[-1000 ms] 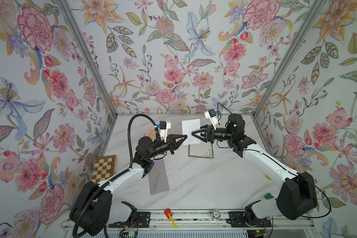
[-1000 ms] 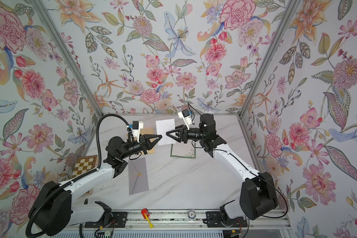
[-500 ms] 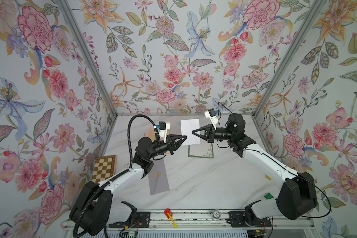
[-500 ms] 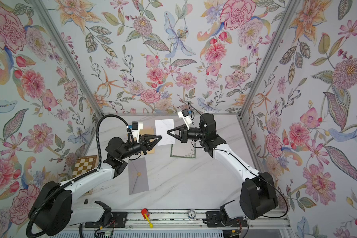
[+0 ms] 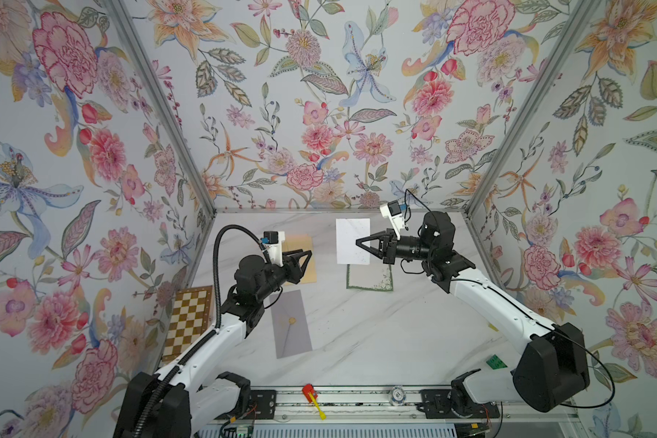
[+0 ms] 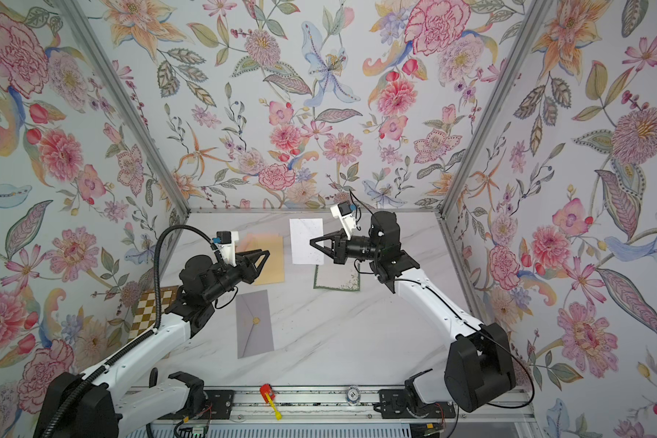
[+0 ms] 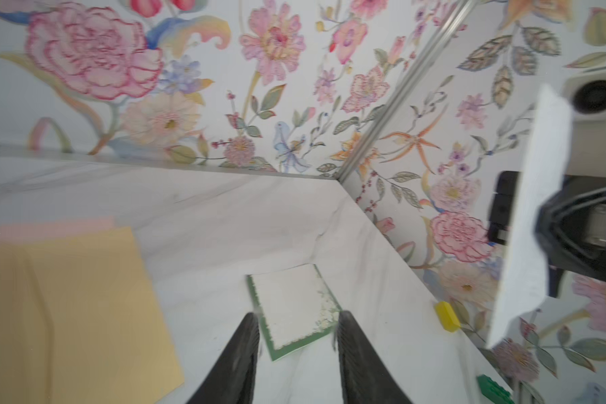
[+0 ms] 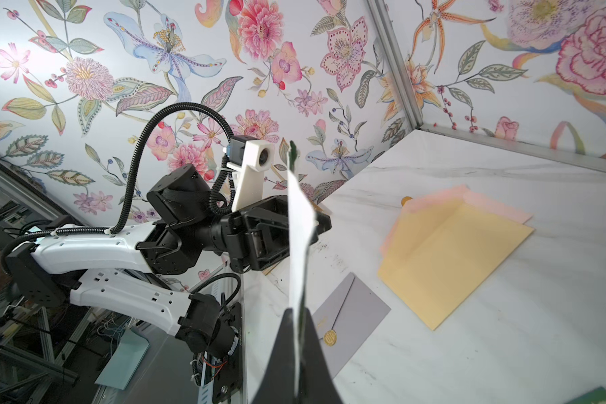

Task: Fold the letter paper in half and place it into the envelope
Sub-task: Pick up the letter paper from the center of the board, then pick up the envelope from the center of the board.

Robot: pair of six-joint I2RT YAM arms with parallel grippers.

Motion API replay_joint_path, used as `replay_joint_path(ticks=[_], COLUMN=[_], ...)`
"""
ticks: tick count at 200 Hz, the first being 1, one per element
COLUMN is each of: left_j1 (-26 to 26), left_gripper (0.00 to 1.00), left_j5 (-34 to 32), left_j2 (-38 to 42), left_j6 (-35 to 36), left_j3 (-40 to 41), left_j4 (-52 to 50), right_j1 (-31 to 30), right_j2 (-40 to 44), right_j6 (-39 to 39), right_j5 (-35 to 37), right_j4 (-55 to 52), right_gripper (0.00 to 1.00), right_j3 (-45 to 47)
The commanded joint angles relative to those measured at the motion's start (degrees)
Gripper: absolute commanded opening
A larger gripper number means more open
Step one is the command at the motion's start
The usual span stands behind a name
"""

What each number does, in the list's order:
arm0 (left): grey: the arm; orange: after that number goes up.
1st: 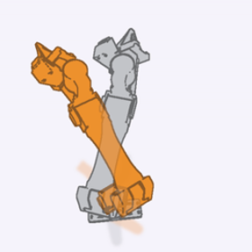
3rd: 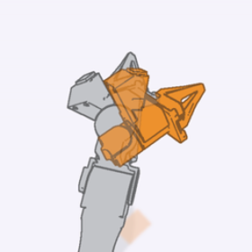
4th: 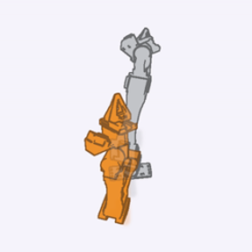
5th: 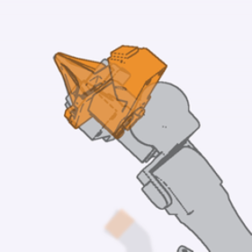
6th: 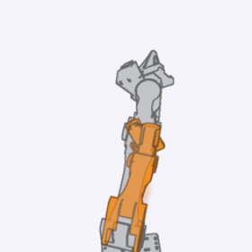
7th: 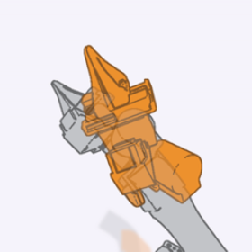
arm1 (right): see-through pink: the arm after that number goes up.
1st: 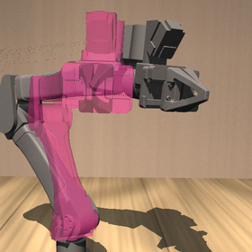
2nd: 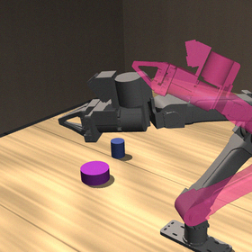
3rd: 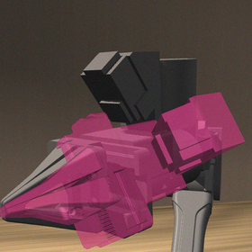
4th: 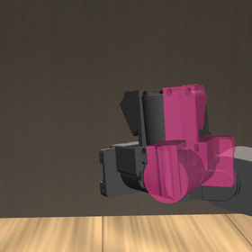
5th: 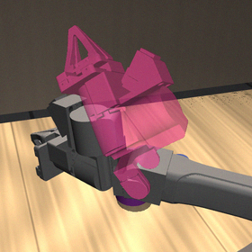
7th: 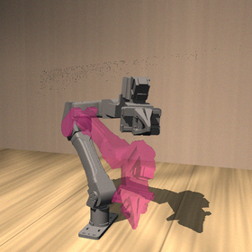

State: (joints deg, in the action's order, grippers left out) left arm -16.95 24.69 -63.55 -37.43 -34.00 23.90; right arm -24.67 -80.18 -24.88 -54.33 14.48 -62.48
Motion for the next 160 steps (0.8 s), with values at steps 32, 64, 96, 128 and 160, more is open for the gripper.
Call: replay_joint_path(ticks=[32, 64, 96, 128, 160], left_j1=[6.9, 8.1, 9.9, 11.5, 13.1], left_gripper=[0.40, 0.40, 0.40, 0.42, 0.43], left_j5=[-0.9, -2.0, -3.4, -0.2, 1.6], left_j2=[-12.2, -17.7, -20.2, -24.4, -28.2], left_j6=[4.3, 4.8, 3.9, 3.8, 2.7], left_j3=[-0.6, -2.5, -2.2, -2.7, -2.7], left_j4=[-4.0, -2.7, -1.6, 0.0, 1.9], right_j1=[0.5, 1.1, 1.6, 2.0, 2.8], right_j2=[-0.6, -3.0, -4.4, -6.3, -8.1], right_j6=[2.1, 4.8, 4.3, 4.0, 3.4], right_j5=[1.2, 0.9, 0.6, 0.2, -0.5], right_j4=[-2.6, -9.4, -9.1, -8.4, -8.4], right_gripper=[0.00, 0.00, 0.00, 0.00, 0.00], right_j3=[1.9, -2.4, -2.6, -1.3, -0.7])
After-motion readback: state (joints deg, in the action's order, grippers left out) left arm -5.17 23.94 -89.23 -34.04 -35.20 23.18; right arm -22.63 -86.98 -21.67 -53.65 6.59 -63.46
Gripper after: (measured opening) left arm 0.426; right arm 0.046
